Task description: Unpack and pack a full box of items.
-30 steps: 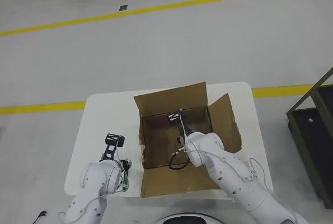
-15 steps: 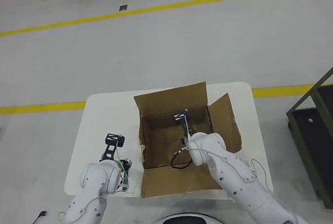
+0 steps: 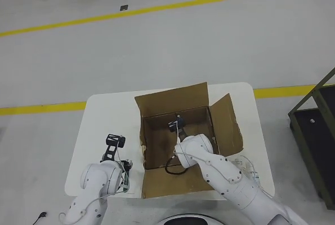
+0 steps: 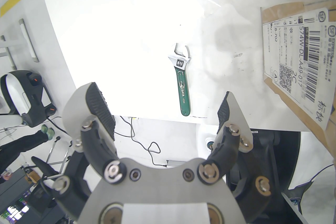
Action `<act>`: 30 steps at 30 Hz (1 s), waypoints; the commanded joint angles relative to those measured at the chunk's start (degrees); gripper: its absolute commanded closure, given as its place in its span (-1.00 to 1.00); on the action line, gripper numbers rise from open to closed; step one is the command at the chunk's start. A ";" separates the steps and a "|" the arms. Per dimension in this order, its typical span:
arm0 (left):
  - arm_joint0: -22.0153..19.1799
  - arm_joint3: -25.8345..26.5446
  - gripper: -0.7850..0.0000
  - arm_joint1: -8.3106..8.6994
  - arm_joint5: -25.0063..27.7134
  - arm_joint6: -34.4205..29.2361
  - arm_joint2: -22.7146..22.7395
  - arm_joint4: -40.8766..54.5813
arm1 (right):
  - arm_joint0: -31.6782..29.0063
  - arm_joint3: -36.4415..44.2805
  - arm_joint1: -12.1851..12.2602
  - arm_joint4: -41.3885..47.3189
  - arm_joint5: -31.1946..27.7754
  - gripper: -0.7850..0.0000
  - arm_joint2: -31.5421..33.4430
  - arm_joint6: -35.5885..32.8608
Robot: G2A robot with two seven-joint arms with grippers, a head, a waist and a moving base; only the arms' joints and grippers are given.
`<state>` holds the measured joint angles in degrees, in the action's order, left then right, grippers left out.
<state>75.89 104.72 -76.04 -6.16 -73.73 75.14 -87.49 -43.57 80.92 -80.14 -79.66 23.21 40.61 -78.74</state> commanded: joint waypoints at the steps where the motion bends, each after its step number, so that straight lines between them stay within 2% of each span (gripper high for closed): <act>1: 0.00 0.00 -1.00 0.00 0.00 0.00 0.00 0.00 | 0.43 -0.79 -0.37 -0.11 -0.01 0.54 -0.07 -0.02; 3: 0.00 0.00 -1.00 0.00 0.00 0.00 0.00 0.00 | 0.82 -1.46 -0.69 -0.88 -0.33 0.25 -0.10 -0.22; 5: 0.00 0.00 -1.00 0.00 0.00 0.00 0.00 0.00 | 0.98 -2.22 -0.94 -1.19 -0.73 0.18 0.09 -1.03; 12: 0.00 0.00 -1.00 0.00 0.00 0.00 0.00 0.00 | 1.41 -5.44 -1.86 -3.65 -1.05 0.18 0.70 -3.38; 30: 0.00 0.00 -1.00 0.00 0.00 0.00 0.00 0.00 | 0.19 -9.39 -4.09 -6.78 -2.84 -0.05 4.87 -5.18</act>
<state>75.89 104.72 -76.04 -6.16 -73.73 75.14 -87.49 -43.44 71.75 -84.13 -86.34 20.39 45.45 -83.88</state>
